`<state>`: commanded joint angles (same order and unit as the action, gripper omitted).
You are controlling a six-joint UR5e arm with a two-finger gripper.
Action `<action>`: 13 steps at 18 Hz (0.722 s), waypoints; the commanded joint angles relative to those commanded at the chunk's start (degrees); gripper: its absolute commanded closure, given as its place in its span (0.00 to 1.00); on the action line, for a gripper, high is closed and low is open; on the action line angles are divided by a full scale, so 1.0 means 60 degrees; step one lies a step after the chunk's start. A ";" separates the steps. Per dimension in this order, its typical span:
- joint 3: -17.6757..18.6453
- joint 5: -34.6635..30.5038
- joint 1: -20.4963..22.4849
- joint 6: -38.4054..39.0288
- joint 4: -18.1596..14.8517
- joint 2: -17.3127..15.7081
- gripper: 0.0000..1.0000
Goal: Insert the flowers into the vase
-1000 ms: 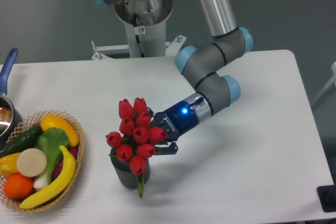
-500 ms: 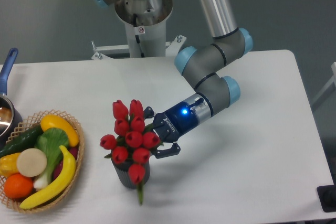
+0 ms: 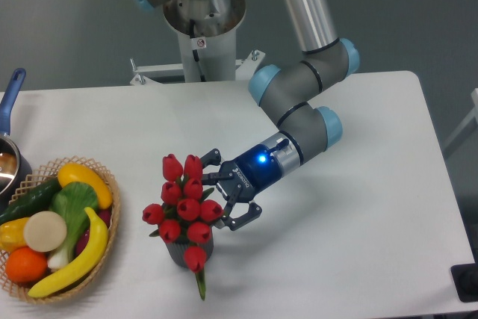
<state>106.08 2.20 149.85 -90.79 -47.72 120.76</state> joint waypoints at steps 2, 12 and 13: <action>0.0000 -0.0189 0.0131 0.0000 0.0015 -0.0044 0.00; 0.0001 -0.2268 0.2005 0.0000 0.0029 -0.1771 0.00; -0.0102 -0.2532 0.2239 -0.0015 0.0044 -0.1888 0.00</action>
<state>105.47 -12.99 163.29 -90.88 -47.46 109.43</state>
